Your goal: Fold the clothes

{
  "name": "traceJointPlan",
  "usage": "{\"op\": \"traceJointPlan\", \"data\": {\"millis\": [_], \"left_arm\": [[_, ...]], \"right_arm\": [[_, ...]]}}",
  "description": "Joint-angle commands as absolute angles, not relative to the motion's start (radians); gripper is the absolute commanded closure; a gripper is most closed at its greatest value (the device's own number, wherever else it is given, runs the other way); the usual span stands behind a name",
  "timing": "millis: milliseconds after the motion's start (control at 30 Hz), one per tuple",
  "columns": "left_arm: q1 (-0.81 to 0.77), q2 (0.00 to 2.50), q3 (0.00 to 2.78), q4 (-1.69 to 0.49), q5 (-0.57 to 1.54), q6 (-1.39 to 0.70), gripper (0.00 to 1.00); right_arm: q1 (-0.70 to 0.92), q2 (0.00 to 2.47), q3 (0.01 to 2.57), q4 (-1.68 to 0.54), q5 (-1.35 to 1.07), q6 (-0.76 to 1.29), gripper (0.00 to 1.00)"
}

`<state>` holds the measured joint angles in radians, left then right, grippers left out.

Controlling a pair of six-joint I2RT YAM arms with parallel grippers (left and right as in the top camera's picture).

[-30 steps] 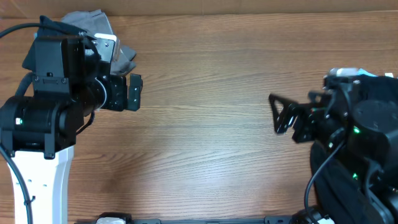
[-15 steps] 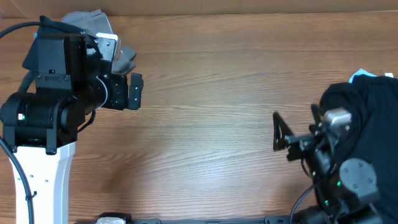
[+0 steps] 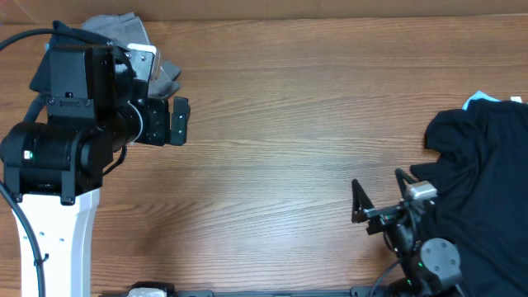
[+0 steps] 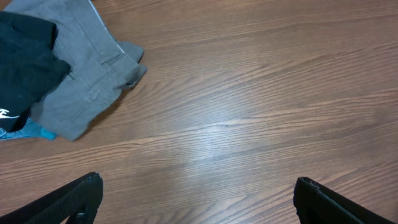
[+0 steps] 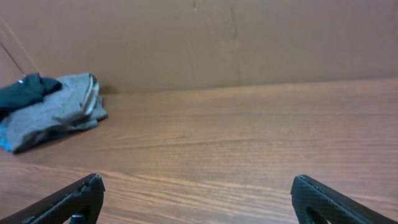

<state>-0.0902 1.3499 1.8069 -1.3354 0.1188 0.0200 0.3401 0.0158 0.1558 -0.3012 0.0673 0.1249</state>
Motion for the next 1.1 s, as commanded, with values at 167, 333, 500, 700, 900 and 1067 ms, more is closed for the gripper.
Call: {"op": "traceJointPlan", "data": {"millis": [167, 333, 500, 700, 900, 1067], "left_arm": [[-0.094, 1.357, 1.809, -1.334, 0.123, 0.000, 0.00], [-0.094, 1.357, 1.809, -1.334, 0.123, 0.000, 0.00], [-0.094, 1.357, 1.809, -1.334, 0.123, 0.000, 0.00], [-0.094, 1.357, 1.809, -1.334, 0.123, 0.000, 0.00], [-0.094, 1.357, 1.809, -1.334, 0.123, 0.000, 0.00], [-0.094, 1.357, 1.809, -1.335, 0.123, 0.000, 0.00]], "right_arm": [[0.337, 0.003, 0.007, -0.063, 0.078, 0.115, 0.00], [0.337, 0.003, 0.008, -0.075, 0.077, 0.115, 0.00], [0.337, 0.003, 0.008, -0.075, 0.077, 0.115, 0.00], [0.337, 0.003, 0.008, -0.075, 0.077, 0.115, 0.00], [0.337, 0.003, 0.008, -0.075, 0.077, 0.115, 0.00], [0.337, 0.003, 0.008, -0.075, 0.077, 0.115, 0.00]]}}
